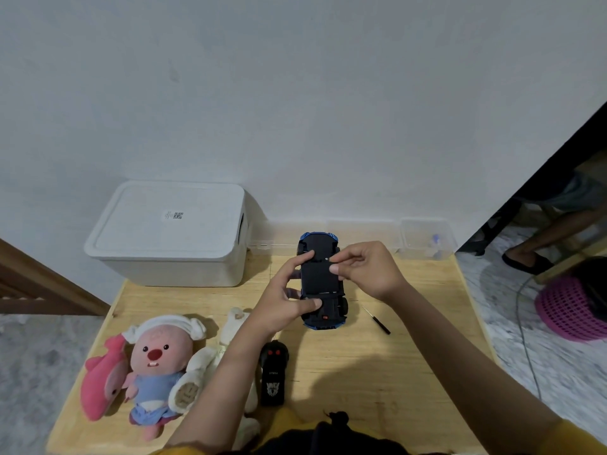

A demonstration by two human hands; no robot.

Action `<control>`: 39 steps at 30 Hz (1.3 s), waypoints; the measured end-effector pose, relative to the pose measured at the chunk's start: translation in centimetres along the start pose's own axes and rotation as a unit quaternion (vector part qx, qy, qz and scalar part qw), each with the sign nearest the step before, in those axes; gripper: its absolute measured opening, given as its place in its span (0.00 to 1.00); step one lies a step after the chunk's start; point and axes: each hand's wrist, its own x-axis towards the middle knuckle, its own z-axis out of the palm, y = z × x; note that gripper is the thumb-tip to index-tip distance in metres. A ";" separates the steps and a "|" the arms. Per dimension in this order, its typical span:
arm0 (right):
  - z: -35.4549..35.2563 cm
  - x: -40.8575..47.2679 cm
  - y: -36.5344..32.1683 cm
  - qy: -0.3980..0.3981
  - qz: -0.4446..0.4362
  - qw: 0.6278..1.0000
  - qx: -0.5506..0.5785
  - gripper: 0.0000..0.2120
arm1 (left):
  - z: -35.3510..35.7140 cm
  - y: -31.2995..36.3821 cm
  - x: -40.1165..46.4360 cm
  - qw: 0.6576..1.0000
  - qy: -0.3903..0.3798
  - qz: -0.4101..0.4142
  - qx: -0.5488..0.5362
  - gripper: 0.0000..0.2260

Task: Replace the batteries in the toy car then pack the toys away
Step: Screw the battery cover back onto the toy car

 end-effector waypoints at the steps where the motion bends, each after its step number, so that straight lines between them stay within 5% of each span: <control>1: 0.1 0.1 0.1 0.000 -0.001 1.000 0.001 0.05 | 0.0 0.0 0.0 1.000 -0.002 -0.002 -0.002 0.33; 39: 0.3 0.4 1.8 0.004 -0.034 0.992 0.124 0.07 | -0.5 -0.4 0.4 0.999 -0.002 -0.010 -0.048 0.34</control>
